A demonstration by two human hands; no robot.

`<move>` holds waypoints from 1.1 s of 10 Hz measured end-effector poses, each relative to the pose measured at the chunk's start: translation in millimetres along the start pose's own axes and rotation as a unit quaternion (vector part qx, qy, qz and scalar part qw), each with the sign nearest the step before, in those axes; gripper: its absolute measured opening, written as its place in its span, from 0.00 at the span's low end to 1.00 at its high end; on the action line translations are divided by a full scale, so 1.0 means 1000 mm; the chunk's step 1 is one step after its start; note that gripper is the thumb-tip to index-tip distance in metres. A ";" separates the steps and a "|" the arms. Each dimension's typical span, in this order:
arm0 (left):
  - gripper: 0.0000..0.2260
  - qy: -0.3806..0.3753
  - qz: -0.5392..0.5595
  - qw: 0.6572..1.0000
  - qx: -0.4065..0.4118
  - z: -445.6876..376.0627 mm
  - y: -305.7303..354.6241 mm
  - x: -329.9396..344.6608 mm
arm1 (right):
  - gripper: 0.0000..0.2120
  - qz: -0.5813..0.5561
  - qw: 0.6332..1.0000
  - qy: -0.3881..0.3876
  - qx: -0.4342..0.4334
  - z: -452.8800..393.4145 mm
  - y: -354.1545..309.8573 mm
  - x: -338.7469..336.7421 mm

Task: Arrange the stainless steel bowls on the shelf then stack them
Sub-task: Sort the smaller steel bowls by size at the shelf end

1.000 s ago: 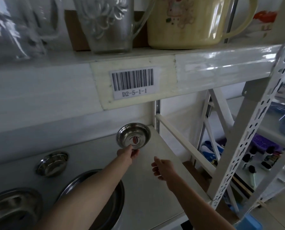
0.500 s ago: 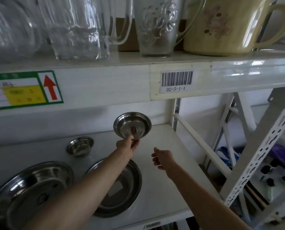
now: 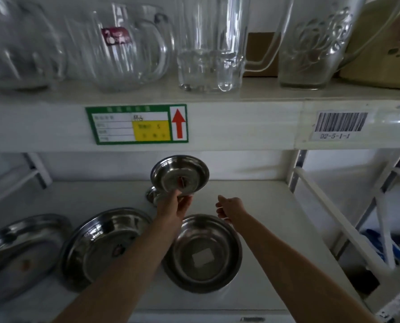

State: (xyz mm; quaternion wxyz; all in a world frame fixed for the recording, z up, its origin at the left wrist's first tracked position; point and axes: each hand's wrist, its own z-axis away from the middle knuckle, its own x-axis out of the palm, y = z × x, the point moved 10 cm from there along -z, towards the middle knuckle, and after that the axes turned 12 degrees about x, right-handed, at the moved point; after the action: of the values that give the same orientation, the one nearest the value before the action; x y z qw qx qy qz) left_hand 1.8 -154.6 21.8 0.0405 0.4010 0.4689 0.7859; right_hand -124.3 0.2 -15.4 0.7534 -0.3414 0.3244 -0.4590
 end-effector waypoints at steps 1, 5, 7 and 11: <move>0.04 0.044 0.001 0.999 0.027 -0.001 0.023 -0.029 | 0.15 0.010 1.000 -0.013 -0.005 -0.007 -0.014 0.026; 0.06 0.052 -0.018 0.995 0.087 -0.020 0.071 -0.114 | 0.13 0.104 0.994 -0.032 -0.006 -0.056 -0.045 0.125; 0.12 0.014 -0.122 0.989 0.080 -0.025 0.081 -0.144 | 0.11 0.152 0.988 -0.039 0.011 -0.078 -0.038 0.166; 0.06 0.034 -0.003 0.992 0.125 -0.008 0.104 -0.152 | 0.12 0.068 0.992 -0.062 0.082 -0.119 -0.015 0.198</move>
State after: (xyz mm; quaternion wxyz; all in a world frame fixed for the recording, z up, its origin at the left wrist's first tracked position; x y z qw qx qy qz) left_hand 130.8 -284.8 9.8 -0.0234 0.3742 0.5656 0.7346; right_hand -154.4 -211.6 -104.2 0.8269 -0.2834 0.2613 -0.4095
